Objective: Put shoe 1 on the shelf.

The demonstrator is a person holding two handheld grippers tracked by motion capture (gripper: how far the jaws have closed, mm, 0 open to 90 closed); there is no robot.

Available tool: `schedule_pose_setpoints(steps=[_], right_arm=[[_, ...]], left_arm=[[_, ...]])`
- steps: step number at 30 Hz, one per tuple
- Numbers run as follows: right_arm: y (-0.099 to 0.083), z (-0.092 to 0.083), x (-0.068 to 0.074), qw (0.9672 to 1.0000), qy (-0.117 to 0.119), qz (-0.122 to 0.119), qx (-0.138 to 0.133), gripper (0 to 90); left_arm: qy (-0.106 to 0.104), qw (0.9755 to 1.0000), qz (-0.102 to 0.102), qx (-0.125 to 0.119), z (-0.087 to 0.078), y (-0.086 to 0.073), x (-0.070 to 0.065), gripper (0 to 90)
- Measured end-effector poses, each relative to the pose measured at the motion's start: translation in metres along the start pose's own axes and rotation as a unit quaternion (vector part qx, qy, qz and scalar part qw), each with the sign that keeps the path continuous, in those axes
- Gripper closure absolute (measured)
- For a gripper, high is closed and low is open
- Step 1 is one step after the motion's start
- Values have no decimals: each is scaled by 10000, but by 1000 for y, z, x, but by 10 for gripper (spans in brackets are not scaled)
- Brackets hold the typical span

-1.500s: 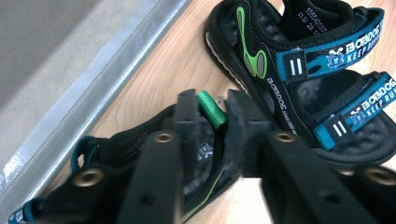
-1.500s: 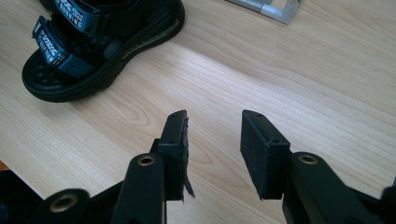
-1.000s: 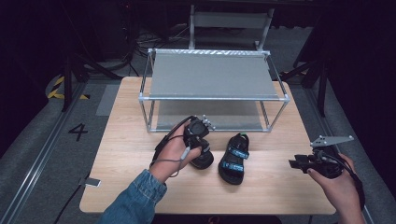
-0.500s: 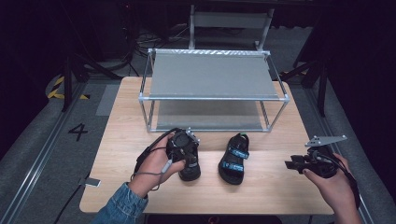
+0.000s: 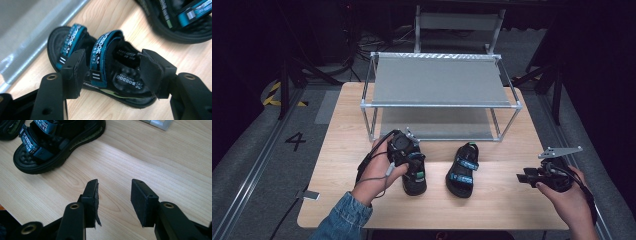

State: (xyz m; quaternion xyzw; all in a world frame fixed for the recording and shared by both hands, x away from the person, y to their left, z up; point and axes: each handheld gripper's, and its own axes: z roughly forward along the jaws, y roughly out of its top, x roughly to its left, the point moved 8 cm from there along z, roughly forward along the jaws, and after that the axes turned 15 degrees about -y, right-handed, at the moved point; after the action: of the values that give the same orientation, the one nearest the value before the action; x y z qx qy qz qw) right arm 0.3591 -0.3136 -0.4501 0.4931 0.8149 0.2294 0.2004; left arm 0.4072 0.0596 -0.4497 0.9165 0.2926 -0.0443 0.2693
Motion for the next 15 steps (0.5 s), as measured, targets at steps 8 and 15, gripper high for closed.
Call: schedule_pose_setpoints(steps=[8, 15], right_arm=[[0, 0, 0, 10000, -1, -5, -10, 582], [1, -1, 0, 10000, 8, -19, -43, 580]], left_arm=[[67, 9997, -39, 232, 18, -5, 13, 417], [132, 9998, 139, 53, 14, 1, 14, 698]])
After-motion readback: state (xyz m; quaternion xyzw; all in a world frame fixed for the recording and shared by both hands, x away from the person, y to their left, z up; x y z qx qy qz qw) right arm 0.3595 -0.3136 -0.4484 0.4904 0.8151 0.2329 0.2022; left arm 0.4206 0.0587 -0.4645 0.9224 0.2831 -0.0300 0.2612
